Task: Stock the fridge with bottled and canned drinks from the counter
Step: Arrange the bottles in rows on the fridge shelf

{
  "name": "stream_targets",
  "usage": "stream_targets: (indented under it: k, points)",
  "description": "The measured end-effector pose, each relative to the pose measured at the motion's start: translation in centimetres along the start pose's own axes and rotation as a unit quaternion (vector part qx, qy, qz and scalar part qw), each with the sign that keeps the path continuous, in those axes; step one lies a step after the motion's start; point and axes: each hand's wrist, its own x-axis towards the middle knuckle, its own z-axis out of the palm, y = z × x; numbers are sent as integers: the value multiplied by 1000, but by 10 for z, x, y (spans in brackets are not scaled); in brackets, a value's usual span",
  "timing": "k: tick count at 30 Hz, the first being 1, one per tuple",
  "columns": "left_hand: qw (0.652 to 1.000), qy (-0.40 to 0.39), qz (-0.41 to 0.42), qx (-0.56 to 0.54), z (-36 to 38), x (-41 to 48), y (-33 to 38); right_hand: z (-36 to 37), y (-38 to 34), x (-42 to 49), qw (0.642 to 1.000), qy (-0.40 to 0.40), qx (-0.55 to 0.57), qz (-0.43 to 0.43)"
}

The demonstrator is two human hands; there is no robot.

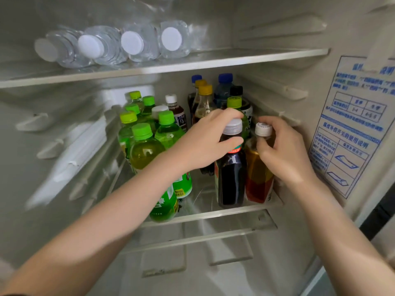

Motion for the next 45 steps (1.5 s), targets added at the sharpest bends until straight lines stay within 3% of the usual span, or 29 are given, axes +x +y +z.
stream_targets:
  k: [9,18,25,31,39,45]
  points:
    - [994,102,-9,-47,1,-41,-3,2,5,-3,999,17,-8,-30]
    - [989,141,5,-41,-18,-79,-4,12,5,-4,996,78,3,-30]
    - [963,198,-31,-182,-42,-93,-13,29,-14,-16,991,111,9,-69]
    - [954,266,14,-133,-51,-103,-23,59,-41,-20,989,106,21,-103]
    - [884,394,16,-251,-42,-114,-36,87,-47,-10,987,134,38,-86]
    - [898,390,16,-203,-34,-115,-39,89,-39,-8,982,130,38,-133]
